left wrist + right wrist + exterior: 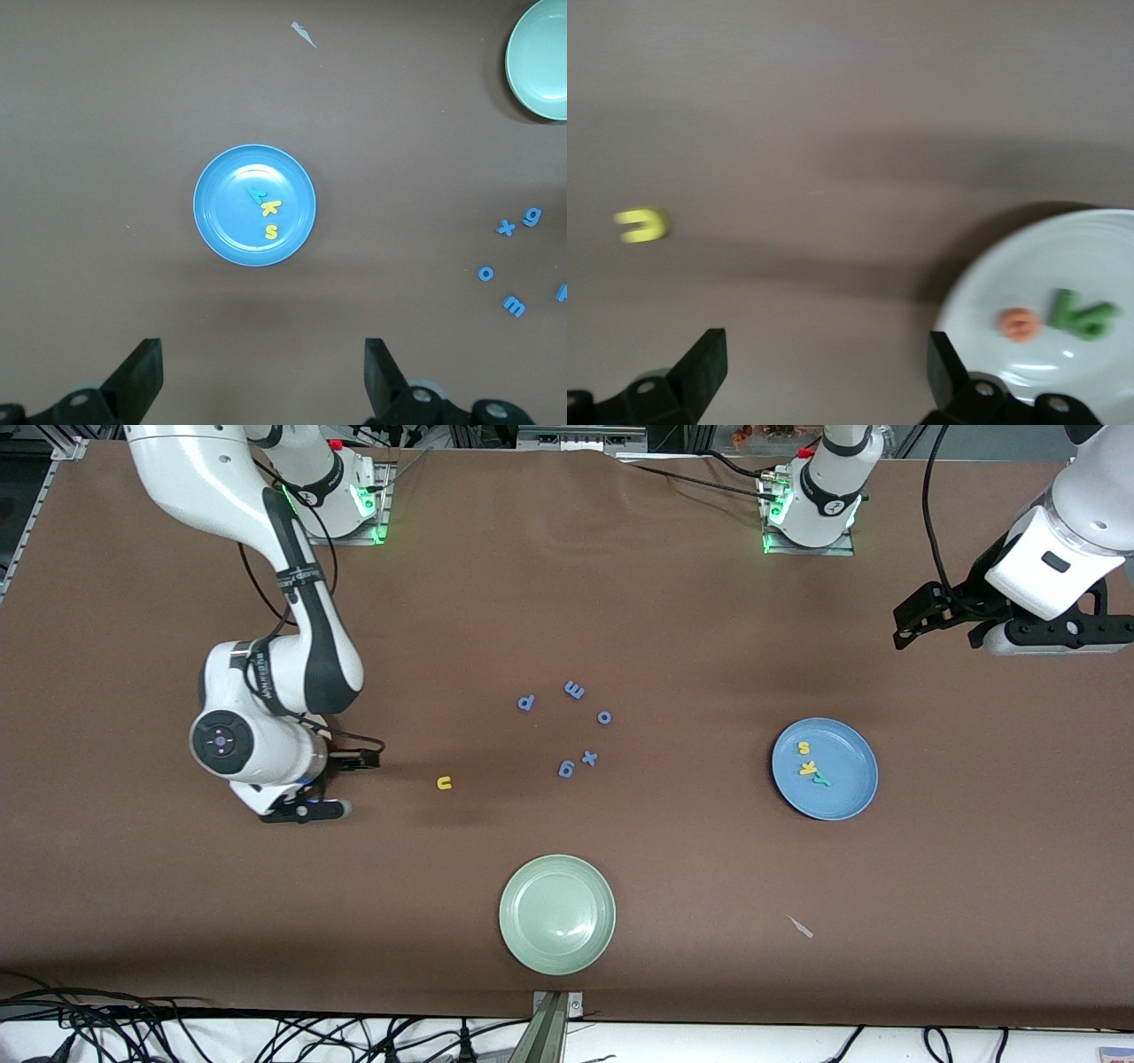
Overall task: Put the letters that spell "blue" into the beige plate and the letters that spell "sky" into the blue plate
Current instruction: 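Grasp the yellow u with the right gripper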
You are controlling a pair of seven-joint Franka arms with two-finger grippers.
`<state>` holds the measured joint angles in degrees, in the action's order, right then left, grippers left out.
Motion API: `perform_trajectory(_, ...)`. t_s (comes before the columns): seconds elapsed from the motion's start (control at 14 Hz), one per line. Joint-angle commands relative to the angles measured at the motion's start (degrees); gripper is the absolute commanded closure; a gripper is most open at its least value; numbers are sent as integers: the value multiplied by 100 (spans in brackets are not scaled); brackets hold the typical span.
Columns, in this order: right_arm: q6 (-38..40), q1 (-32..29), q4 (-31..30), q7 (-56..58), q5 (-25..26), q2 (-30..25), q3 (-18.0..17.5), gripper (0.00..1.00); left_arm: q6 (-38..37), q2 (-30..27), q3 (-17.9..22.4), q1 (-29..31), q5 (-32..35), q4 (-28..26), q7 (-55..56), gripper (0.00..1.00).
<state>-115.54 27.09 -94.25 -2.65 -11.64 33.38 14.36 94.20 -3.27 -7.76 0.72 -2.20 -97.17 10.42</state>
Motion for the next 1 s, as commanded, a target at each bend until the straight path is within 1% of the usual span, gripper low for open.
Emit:
perform_trajectory(0.0,-300,42,152,-52,-154,142,-275,0,-24,-7,-15,16,124,32,-31,0)
perform_trajectory(0.14,-678,94,152,-87,-154,291,-442,0,-24,-16,3,25,124,32,-40,0)
perform_trajectory(0.29,-1091,252,144,-306,-154,467,-487,0,-33,-16,3,25,124,32,-31,0)
perform_trajectory(0.43,-1382,437,100,-412,-145,590,-487,0,-33,-16,3,25,124,32,-31,0)
perform_trajectory(0.64,-1839,507,21,-421,-145,757,-495,0,-33,-16,-6,25,124,32,-40,0)
perform_trajectory(0.79,-1911,569,3,-421,-154,828,-496,0,-77,-16,-14,25,133,32,-31,0)
perform_trajectory(0.93,-2190,604,-198,-447,-154,837,-496,1,-68,-16,-23,16,133,32,-31,0)
